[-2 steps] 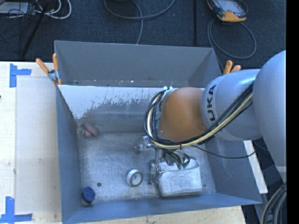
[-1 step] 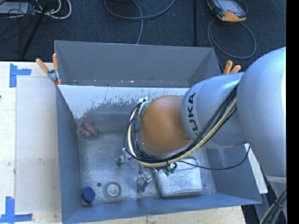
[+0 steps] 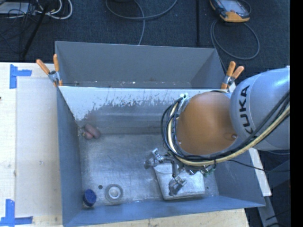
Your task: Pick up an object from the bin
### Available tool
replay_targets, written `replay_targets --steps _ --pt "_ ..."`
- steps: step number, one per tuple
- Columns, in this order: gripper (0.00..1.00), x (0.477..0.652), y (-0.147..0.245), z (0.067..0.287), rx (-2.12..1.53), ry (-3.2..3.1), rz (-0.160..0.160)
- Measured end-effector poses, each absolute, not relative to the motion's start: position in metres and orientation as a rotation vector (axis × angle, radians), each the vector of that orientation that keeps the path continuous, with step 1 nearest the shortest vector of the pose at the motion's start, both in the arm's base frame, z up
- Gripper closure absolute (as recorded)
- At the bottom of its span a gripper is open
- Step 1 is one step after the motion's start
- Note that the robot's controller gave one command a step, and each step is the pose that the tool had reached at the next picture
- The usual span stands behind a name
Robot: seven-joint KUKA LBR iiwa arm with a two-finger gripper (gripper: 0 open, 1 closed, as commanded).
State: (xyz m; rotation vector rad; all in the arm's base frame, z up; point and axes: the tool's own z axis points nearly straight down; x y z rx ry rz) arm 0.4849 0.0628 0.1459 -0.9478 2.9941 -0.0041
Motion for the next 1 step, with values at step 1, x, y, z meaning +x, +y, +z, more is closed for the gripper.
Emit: replay_targets --steps 1 --pt "0.0 0.5111 0.0515 0.0823 -0.334 3.13 0.0"
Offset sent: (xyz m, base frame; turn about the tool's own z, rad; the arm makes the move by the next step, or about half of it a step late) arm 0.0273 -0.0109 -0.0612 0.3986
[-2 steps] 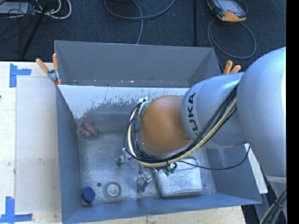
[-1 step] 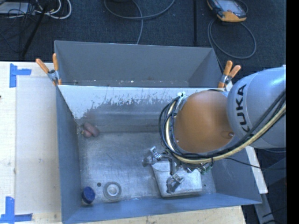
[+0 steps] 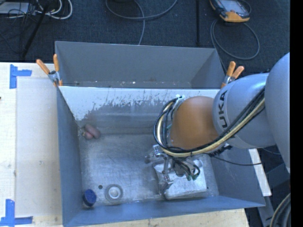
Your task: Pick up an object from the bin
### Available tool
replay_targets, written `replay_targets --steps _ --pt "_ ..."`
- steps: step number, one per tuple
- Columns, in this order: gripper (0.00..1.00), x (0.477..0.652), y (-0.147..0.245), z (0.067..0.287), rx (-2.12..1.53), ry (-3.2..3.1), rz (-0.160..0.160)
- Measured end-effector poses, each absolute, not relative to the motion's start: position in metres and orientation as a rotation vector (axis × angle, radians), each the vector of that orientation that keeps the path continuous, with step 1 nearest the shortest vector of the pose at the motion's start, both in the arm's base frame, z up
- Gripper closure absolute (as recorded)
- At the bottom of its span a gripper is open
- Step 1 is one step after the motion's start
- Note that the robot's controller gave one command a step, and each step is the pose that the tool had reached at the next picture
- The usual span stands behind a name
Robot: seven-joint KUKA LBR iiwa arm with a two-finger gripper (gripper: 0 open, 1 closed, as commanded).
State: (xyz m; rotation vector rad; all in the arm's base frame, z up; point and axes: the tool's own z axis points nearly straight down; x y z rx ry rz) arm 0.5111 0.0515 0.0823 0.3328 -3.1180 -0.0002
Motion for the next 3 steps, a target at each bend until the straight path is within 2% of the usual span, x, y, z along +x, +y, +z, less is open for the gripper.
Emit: replay_targets --steps 1,2,3 --pt "0.0 0.554 0.002 0.072 0.198 -3.137 -0.005" --pt "0.0 0.589 -0.03 0.084 0.409 -3.115 -0.003" --pt "0.0 0.619 -0.09 0.072 0.538 -3.1 -0.006"
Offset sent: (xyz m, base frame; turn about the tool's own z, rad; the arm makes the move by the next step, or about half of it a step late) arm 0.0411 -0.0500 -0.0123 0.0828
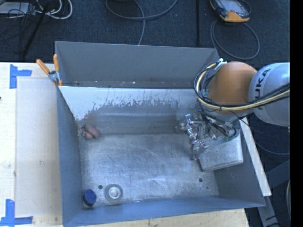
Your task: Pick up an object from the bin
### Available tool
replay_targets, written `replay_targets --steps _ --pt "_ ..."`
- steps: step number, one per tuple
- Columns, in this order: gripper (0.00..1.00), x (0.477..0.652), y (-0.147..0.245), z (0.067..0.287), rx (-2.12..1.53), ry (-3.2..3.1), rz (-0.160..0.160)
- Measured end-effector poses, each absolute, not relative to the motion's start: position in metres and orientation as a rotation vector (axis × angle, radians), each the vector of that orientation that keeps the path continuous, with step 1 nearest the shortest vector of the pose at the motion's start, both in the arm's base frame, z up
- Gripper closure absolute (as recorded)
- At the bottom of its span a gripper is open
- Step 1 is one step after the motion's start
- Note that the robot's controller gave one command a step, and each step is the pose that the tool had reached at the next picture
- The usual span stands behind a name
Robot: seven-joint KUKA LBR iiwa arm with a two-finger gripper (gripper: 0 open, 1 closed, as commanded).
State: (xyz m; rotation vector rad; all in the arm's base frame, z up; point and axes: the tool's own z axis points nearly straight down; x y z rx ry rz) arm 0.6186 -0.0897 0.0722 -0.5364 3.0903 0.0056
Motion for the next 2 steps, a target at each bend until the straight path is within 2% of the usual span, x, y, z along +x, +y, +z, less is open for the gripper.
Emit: replay_targets --steps 1,2 --pt "0.0 0.622 -0.104 0.139 -0.442 3.101 -0.003" --pt "0.0 0.623 -0.12 0.086 -0.423 3.113 0.024"
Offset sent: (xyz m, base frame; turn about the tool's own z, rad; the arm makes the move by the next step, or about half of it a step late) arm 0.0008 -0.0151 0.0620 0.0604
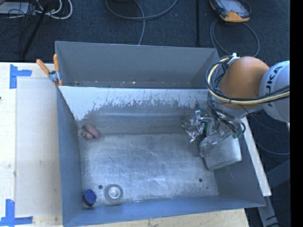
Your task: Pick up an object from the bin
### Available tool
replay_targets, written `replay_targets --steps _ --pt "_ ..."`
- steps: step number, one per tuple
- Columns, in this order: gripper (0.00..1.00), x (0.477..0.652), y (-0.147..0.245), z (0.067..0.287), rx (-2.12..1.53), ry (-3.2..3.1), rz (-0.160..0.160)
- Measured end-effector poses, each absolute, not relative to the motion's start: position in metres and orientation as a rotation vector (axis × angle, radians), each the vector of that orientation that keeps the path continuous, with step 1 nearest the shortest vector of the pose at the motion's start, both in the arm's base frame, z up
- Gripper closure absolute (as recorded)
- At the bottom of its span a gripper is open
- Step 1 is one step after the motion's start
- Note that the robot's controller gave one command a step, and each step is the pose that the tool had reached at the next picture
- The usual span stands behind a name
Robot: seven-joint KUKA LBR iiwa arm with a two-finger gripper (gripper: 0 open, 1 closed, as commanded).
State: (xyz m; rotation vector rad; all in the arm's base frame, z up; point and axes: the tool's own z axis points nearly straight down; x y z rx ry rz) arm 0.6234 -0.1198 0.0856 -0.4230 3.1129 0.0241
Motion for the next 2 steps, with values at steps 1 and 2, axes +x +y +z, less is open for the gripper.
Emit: replay_targets --steps 1,2 --pt "1.0 0.622 -0.124 0.086 -0.426 3.116 0.011" --pt "1.0 0.59 -0.115 0.236 -0.74 3.045 -0.004"
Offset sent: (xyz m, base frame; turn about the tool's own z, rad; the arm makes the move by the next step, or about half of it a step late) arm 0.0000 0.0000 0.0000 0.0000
